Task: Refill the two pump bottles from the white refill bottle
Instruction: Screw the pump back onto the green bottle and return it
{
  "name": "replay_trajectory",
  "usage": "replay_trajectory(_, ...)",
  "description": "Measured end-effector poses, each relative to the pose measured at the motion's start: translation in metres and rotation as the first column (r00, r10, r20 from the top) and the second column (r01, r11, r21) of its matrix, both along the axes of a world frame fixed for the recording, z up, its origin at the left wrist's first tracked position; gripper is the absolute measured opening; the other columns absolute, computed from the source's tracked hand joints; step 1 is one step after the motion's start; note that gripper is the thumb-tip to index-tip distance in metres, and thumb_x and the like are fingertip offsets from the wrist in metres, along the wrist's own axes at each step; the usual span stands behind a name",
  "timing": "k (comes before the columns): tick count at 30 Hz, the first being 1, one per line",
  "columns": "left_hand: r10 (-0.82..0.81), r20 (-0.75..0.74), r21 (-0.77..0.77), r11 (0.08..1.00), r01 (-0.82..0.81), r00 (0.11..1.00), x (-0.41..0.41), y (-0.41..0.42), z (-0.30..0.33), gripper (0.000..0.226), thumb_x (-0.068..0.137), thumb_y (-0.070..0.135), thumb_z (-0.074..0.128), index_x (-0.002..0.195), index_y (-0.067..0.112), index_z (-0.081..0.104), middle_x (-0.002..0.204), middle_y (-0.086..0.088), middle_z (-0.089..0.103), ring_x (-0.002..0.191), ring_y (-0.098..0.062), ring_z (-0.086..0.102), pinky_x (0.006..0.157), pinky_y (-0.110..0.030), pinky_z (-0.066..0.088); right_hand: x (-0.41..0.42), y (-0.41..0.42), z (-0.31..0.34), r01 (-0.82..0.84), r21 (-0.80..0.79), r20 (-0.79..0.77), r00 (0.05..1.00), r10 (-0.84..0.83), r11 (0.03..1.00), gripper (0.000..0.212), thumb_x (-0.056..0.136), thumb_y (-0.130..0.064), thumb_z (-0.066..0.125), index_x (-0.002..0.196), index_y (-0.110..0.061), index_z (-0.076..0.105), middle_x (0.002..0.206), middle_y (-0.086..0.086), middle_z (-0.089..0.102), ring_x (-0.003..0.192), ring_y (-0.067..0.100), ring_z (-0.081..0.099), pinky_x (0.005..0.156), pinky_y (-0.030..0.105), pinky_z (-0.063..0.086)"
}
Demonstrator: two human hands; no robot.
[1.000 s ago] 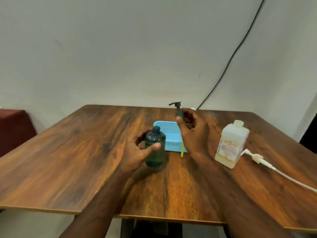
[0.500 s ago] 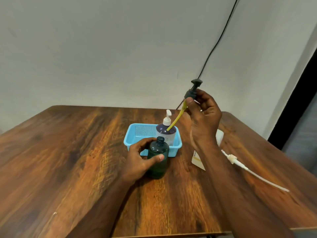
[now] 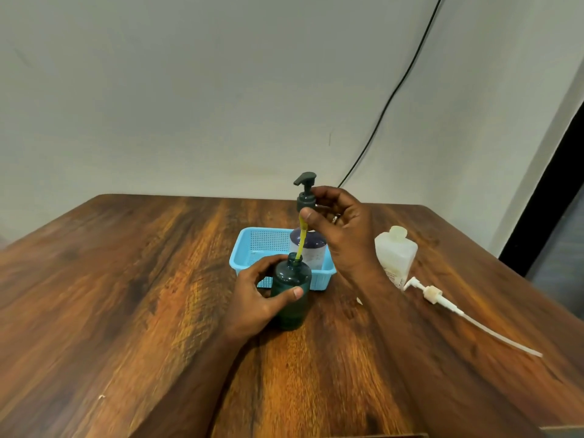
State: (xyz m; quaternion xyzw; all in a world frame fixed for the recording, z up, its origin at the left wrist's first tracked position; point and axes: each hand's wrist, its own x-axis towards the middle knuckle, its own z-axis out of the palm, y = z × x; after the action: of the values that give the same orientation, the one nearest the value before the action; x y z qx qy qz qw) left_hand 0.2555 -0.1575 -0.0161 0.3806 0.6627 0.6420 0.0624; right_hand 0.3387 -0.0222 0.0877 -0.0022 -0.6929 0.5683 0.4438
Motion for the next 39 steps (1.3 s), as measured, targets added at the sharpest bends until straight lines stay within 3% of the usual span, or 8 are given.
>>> replay_trajectory(3,-0.008,-0.015,0.008,1.0,0.008,1.0,0.002,-0.001,0.0,0.06,0.068,0.038,0.085,0.123,0.031,0.063,0.12,0.021,0.066,0.117,0.002,0.057,0.086,-0.016,0.05,0.003,-0.003,-0.007,-0.005,0.011,0.043,0.999,0.004,1.0,0.028,0.084,0.001,0.076,0.103,-0.018,0.067,0.098,-0.005,0.074,0.089,0.007,0.071,0.069,0.019,0.057)
replay_trajectory(18,0.014,-0.083,0.034,0.999,-0.012,0.996,0.002,-0.004,0.0,0.059,0.075,0.019,0.086,0.128,0.022,0.061,0.126,0.013,0.064,0.117,0.002,0.058,0.085,-0.009,0.049,0.008,0.003,-0.056,-0.048,0.129,0.371,0.929,-0.003,0.99,0.036,0.086,-0.012,0.077,0.12,-0.019,0.071,0.116,-0.009,0.072,0.108,0.007,0.067,0.09,0.028,0.058)
replay_trajectory(22,0.02,-0.07,0.026,0.999,-0.018,0.997,0.005,-0.004,0.001,0.059,0.071,0.027,0.086,0.125,0.03,0.061,0.125,0.018,0.064,0.117,0.005,0.056,0.087,-0.009,0.048,0.01,0.001,-0.05,0.002,0.128,0.386,0.921,-0.052,0.992,0.032,0.077,-0.018,0.085,0.105,-0.021,0.07,0.104,-0.01,0.072,0.099,0.004,0.068,0.077,0.017,0.056)
replay_trajectory(27,0.022,-0.057,0.035,0.999,-0.02,0.998,0.007,-0.005,0.003,0.06,0.073,0.014,0.086,0.123,0.033,0.059,0.122,0.023,0.061,0.113,0.011,0.055,0.082,-0.007,0.048,0.008,-0.006,-0.048,-0.03,0.086,0.444,0.896,-0.012,0.996,0.054,0.071,-0.033,0.089,0.114,-0.033,0.056,0.113,-0.013,0.066,0.104,0.003,0.063,0.076,0.013,0.054)
replay_trajectory(30,0.011,-0.059,0.049,0.999,-0.008,0.998,0.005,-0.006,0.002,0.061,0.073,0.017,0.087,0.128,0.024,0.061,0.126,0.016,0.063,0.116,0.005,0.057,0.087,-0.01,0.049,0.008,-0.002,-0.052,-0.108,-0.018,0.417,0.903,0.106,0.994,0.049,0.084,-0.022,0.08,0.125,-0.033,0.055,0.122,-0.007,0.069,0.116,0.008,0.064,0.091,0.027,0.056)
replay_trajectory(33,0.012,-0.054,0.045,0.999,-0.009,0.998,0.006,-0.006,0.003,0.06,0.073,0.018,0.086,0.127,0.026,0.061,0.125,0.017,0.064,0.116,0.004,0.057,0.087,-0.011,0.049,0.008,-0.002,-0.053,-0.102,-0.068,0.41,0.904,0.121,0.992,0.047,0.083,-0.013,0.08,0.123,-0.027,0.057,0.111,-0.003,0.075,0.106,0.011,0.07,0.091,0.037,0.058)
replay_trajectory(36,0.014,-0.059,0.03,0.999,-0.012,0.998,0.007,-0.006,0.003,0.058,0.073,0.016,0.086,0.123,0.033,0.062,0.118,0.029,0.064,0.114,0.009,0.056,0.085,-0.008,0.048,0.008,-0.008,-0.05,0.043,-0.02,0.391,0.92,-0.031,0.999,0.054,0.069,-0.02,0.091,0.109,-0.025,0.056,0.093,-0.003,0.075,0.09,0.006,0.072,0.077,0.024,0.058)
replay_trajectory(39,0.021,-0.053,0.024,1.0,-0.02,0.998,0.009,-0.007,0.004,0.059,0.073,0.015,0.086,0.122,0.034,0.06,0.12,0.025,0.061,0.112,0.015,0.053,0.08,-0.004,0.047,0.006,-0.016,-0.05,0.072,0.004,0.426,0.902,-0.067,0.997,0.074,0.063,-0.029,0.094,0.122,-0.029,0.05,0.103,-0.01,0.069,0.096,0.003,0.067,0.069,0.01,0.053)
